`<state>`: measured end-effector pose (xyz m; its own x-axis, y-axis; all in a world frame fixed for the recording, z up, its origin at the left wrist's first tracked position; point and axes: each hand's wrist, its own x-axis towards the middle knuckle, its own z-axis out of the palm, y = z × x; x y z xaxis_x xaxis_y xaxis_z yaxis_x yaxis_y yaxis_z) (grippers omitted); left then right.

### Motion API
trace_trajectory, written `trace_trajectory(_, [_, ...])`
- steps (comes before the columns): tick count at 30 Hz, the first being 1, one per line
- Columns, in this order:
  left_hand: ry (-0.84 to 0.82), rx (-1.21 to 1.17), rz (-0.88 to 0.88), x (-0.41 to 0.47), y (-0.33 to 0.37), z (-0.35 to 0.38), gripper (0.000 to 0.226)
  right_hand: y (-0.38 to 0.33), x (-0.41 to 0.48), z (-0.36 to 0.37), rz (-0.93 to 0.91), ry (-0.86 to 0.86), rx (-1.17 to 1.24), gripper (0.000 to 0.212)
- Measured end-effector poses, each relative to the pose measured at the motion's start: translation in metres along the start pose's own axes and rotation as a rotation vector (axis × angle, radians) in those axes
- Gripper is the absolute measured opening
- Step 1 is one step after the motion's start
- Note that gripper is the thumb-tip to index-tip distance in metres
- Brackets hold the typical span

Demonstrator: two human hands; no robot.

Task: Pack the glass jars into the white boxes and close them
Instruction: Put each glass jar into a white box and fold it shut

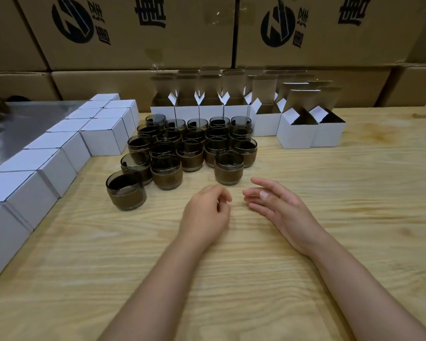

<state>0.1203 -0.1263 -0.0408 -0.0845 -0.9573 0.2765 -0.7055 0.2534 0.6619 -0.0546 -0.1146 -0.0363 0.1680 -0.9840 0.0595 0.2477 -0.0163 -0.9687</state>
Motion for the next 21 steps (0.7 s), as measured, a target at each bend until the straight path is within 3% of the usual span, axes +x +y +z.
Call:
trace_trajectory(4, [-0.012,-0.005,0.006,0.005,0.0,-0.001,0.017,0.0,0.011,0.003,-0.014,0.145,-0.162,0.021])
trace_trajectory(10, [-0.009,0.004,-0.025,0.007,-0.003,0.001,0.015,-0.05,0.078,-0.055,-0.066,0.508,-0.946,0.022])
trace_trajectory(15, [-0.007,0.026,-0.026,0.01,-0.003,0.004,0.015,-0.073,0.131,-0.106,0.002,0.48,-1.329,0.029])
trace_trajectory(21, [-0.007,0.024,-0.03,0.009,-0.005,0.004,0.015,-0.072,0.164,-0.12,0.118,0.349,-1.444,0.039])
